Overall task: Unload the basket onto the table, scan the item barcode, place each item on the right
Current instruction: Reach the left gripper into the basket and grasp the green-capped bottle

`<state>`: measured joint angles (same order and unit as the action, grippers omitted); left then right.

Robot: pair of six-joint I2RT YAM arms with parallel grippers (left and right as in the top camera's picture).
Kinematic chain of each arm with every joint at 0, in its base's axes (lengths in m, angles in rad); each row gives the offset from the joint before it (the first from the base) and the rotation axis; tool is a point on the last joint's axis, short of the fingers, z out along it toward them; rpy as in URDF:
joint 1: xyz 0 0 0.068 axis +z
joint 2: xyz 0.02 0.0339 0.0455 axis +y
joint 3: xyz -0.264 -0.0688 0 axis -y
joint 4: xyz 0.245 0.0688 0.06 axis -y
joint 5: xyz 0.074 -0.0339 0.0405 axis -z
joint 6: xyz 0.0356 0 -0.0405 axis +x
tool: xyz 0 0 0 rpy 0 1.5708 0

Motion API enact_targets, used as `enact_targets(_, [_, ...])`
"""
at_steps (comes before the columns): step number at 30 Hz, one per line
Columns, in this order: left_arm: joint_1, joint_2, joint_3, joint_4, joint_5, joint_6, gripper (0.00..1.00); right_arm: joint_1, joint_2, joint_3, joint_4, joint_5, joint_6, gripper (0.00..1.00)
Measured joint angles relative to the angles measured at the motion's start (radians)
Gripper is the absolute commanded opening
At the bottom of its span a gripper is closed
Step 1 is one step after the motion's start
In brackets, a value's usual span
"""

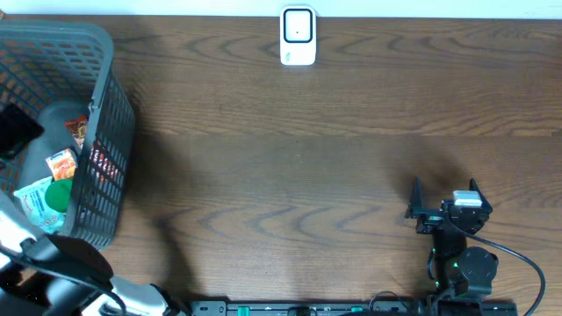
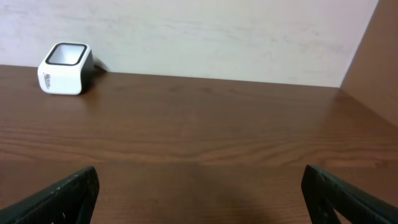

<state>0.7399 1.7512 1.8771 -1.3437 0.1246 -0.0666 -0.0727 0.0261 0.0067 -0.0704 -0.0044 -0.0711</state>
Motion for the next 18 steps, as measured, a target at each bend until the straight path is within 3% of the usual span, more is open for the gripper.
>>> enact_targets(18, [0.000, 0.003, -0.449, 0.294, -0.056, 0.132, 0.99, 0.000, 0.000, 0.000, 0.000, 0.000, 0.000, 0.99])
